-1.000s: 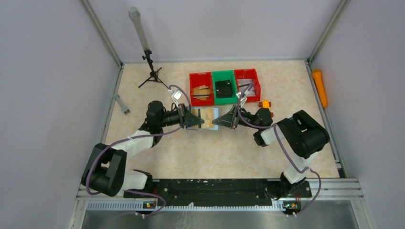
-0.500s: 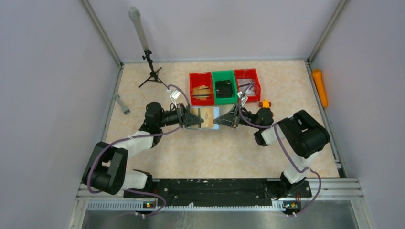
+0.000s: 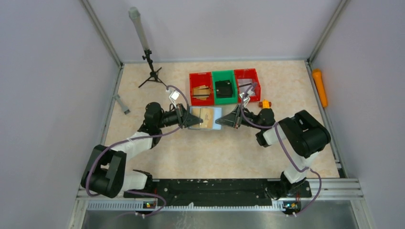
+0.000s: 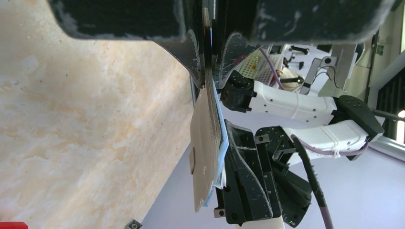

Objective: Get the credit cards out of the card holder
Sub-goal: Remove the credit card from the card holder.

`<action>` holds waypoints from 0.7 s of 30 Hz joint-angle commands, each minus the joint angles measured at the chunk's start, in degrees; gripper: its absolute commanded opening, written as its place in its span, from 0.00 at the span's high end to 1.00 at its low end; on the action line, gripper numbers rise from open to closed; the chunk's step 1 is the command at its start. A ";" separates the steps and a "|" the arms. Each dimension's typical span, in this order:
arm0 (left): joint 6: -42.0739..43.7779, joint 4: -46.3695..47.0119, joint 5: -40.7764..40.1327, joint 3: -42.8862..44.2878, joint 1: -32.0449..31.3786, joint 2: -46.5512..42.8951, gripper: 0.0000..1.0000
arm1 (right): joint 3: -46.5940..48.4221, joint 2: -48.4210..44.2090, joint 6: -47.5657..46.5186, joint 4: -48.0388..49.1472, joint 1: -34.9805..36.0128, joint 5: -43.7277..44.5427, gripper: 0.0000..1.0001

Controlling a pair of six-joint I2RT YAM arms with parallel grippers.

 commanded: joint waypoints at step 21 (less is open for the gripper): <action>-1.68 5.00 1.25 1.52 -0.27 4.34 1.00 | 0.83 -1.32 -1.73 11.05 0.26 -0.47 0.70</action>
